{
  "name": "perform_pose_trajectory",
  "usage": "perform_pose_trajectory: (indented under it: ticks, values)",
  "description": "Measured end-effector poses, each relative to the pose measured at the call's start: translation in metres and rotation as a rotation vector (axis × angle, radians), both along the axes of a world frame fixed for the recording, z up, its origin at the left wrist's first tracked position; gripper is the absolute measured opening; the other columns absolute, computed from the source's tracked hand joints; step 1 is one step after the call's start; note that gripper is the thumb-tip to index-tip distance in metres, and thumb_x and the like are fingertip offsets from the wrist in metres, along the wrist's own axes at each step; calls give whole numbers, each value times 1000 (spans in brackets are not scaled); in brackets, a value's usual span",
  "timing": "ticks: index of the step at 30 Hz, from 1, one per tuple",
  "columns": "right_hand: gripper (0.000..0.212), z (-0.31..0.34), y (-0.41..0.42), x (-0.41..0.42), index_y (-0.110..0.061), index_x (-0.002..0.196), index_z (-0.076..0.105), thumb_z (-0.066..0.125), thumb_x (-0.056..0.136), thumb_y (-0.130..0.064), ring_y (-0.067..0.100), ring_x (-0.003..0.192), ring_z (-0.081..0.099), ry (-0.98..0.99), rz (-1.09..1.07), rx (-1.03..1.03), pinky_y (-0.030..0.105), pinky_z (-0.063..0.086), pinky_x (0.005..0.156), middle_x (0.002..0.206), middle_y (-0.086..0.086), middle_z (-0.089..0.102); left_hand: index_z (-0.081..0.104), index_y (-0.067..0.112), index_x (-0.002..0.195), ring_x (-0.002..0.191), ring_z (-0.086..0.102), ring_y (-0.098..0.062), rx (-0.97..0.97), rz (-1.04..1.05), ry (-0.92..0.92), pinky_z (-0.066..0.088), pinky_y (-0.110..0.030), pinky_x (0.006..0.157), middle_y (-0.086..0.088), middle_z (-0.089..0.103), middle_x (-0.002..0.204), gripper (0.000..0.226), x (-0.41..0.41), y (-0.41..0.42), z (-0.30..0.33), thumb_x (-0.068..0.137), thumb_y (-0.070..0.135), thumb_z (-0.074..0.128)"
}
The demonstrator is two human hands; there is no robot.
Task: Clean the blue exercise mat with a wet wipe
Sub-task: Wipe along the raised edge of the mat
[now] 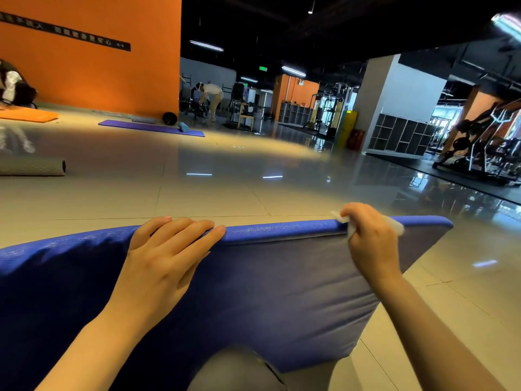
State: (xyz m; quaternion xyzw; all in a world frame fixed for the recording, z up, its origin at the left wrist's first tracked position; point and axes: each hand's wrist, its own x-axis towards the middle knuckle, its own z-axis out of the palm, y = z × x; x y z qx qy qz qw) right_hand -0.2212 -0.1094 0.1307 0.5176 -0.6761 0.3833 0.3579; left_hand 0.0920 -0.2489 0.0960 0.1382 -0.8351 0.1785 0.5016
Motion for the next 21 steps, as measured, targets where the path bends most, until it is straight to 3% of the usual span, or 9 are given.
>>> perform_pose_trajectory:
  ticks: [3, 5, 10, 13, 16, 18, 21]
  values:
    - [24, -9, -13, 58, 0, 86, 67, 43, 85, -6, 21, 86, 57, 4, 231, -39, 23, 40, 81, 90, 12, 68, 69, 17, 121, 107, 59, -20, 7, -24, 13, 31, -33, 103, -1, 71, 116, 30, 3, 2, 0, 94, 18, 56]
    - [23, -13, -13, 78, -1, 89, 68, 45, 87, -7, 19, 92, 56, 39, 304, -37, 24, 42, 85, 96, 10, 68, 72, 15, 118, 106, 59, -19, 18, -35, 28, 31, -32, 103, -2, 72, 115, 29, 5, 4, 3, 94, 21, 56]
    - [23, -22, 10, 45, -5, 107, 69, 54, 90, -13, 23, 106, 60, 223, 211, 15, 31, 49, 91, 113, 11, 68, 74, 15, 115, 106, 58, -17, 52, -34, 39, 26, -31, 108, -2, 72, 113, 35, 8, 10, 4, 92, 36, 58]
    - [20, -21, 27, 7, -3, 106, 71, 62, 87, -5, 25, 103, 59, 250, 77, 45, 27, 48, 86, 112, 14, 68, 74, 15, 113, 106, 58, -18, 57, -45, 56, 25, -31, 109, -3, 72, 110, 35, 5, 12, 2, 91, 37, 58]
    - [21, -16, 47, -37, -3, 100, 71, 67, 82, 7, 34, 90, 65, 253, -102, 107, 38, 55, 68, 106, 14, 68, 75, 14, 110, 105, 58, -17, 79, -49, 74, 24, -31, 110, -3, 72, 109, 34, 2, 14, 2, 90, 36, 59]
    - [16, -8, 59, -65, -4, 94, 69, 54, 90, -6, 38, 81, 64, 255, -191, 120, 40, 54, 60, 98, 13, 68, 75, 14, 109, 105, 58, -17, 85, -51, 74, 25, -32, 109, -2, 72, 108, 33, 3, 14, 2, 90, 36, 59]
    - [32, 0, 69, -87, -2, 88, 67, 40, 91, -19, 40, 76, 64, 188, -244, 122, 42, 53, 58, 93, 16, 68, 76, 13, 108, 105, 58, -17, 85, -53, 76, 31, -40, 106, -3, 73, 108, 33, 5, 14, 3, 92, 36, 57]
